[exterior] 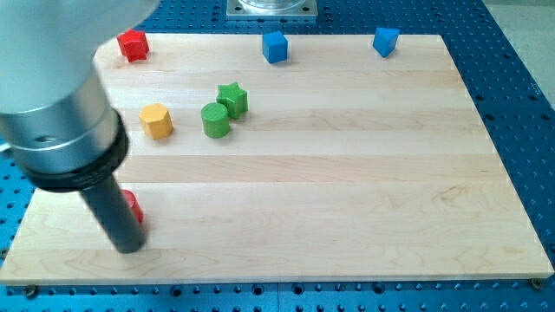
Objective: Move red circle bottom left to hexagon
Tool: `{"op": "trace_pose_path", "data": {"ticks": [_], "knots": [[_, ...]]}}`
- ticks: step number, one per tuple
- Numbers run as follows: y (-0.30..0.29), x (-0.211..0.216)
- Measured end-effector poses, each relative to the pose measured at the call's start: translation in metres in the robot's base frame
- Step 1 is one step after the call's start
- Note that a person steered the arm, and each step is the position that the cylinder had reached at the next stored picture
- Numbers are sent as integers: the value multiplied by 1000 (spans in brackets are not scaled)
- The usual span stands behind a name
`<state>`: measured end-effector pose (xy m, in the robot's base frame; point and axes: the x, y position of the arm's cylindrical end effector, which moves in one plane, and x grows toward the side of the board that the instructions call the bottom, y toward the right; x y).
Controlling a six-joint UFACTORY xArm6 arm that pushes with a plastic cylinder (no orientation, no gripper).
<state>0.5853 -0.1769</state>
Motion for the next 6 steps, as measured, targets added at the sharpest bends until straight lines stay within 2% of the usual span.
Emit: {"op": "trace_pose_path", "data": {"ticks": [1,2,3,4,5,6], "knots": [[-20,0],[62,-5],[26,-29],[-16,-25],[22,-60],[-14,-77]]}}
